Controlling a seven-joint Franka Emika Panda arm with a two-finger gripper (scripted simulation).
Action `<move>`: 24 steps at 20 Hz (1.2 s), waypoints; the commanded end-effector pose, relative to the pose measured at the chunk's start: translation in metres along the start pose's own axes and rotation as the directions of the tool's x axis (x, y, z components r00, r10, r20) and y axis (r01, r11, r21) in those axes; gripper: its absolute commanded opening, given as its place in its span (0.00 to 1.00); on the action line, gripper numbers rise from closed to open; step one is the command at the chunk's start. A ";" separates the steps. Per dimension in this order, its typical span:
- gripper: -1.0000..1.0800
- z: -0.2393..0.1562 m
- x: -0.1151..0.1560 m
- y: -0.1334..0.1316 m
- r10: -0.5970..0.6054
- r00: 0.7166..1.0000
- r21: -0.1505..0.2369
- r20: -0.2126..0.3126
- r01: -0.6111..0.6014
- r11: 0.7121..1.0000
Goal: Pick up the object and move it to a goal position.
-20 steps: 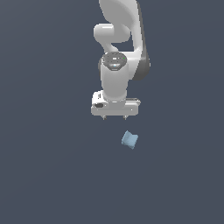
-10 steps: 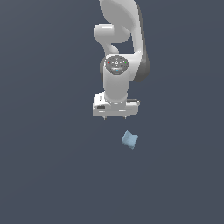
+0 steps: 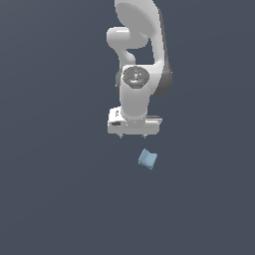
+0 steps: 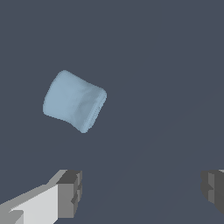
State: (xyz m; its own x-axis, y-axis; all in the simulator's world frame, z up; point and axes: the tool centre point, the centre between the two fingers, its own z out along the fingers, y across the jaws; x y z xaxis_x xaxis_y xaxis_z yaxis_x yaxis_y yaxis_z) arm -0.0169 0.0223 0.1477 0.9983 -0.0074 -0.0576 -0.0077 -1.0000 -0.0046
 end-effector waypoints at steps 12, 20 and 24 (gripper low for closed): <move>0.96 0.026 0.033 -0.037 0.240 0.970 0.006 -0.028 -0.239 0.971; 0.96 0.044 0.050 -0.060 0.376 0.925 0.015 -0.045 -0.376 0.927; 0.96 0.049 0.055 -0.068 0.417 0.907 0.019 -0.050 -0.417 0.909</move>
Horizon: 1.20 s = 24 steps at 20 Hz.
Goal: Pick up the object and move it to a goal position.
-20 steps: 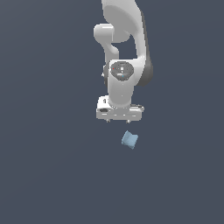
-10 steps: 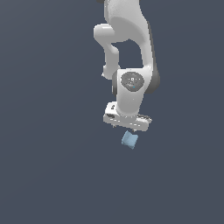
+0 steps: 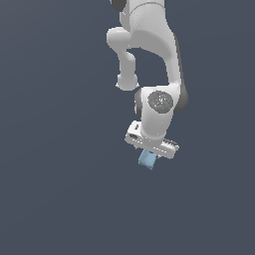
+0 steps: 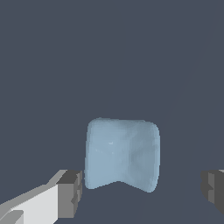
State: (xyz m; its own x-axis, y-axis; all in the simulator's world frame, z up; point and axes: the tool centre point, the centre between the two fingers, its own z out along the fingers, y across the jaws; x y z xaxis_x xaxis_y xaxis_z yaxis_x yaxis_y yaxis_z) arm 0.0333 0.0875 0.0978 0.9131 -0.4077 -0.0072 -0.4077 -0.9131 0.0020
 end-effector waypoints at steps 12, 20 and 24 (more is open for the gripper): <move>0.96 0.010 0.001 -0.010 0.050 0.999 0.002 -0.006 -0.050 0.999; 0.96 0.046 0.001 -0.009 0.053 0.999 0.002 -0.007 -0.053 0.999; 0.96 0.056 0.001 -0.010 0.054 0.999 0.002 -0.007 -0.054 0.999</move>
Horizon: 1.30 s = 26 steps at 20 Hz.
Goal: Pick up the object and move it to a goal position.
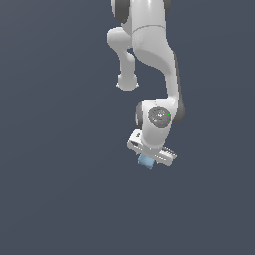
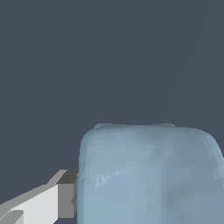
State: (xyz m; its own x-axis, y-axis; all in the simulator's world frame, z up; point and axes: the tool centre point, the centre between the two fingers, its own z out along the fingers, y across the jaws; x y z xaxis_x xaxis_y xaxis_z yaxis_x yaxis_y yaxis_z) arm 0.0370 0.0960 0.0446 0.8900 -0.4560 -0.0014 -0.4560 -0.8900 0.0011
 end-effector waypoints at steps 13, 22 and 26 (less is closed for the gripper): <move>0.00 0.004 0.001 -0.001 0.000 1.000 0.001 -0.001 0.000 1.000; 0.00 -0.014 0.001 0.003 0.000 1.000 0.001 -0.001 0.000 1.000; 0.00 -0.036 0.001 0.009 0.000 1.000 0.001 -0.001 0.000 1.000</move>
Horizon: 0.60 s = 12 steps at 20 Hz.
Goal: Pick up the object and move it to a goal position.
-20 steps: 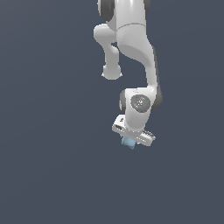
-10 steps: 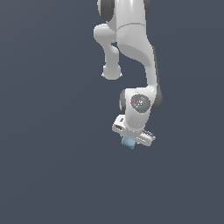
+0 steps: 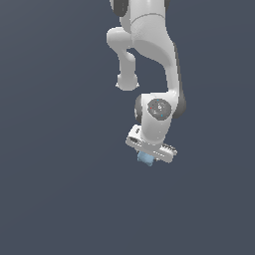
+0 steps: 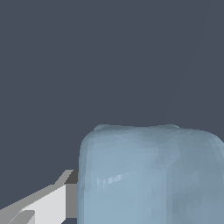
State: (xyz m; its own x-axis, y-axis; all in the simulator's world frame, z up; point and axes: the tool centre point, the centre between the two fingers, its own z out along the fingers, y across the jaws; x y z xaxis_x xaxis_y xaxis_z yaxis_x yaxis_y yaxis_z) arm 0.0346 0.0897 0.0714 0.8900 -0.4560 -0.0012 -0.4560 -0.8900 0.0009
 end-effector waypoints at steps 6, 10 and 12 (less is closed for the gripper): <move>0.00 -0.062 0.000 0.015 0.001 1.000 0.001 -0.001 -0.001 1.000; 0.00 -0.108 0.001 0.027 0.001 1.000 0.002 -0.001 -0.001 1.000; 0.00 -0.133 0.001 0.032 0.001 1.000 0.002 -0.001 -0.001 1.000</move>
State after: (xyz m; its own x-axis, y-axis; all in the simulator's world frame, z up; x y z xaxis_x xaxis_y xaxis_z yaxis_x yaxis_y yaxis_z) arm 0.0231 0.0646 0.1856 0.8895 -0.4569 -0.0008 -0.4569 -0.8895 -0.0004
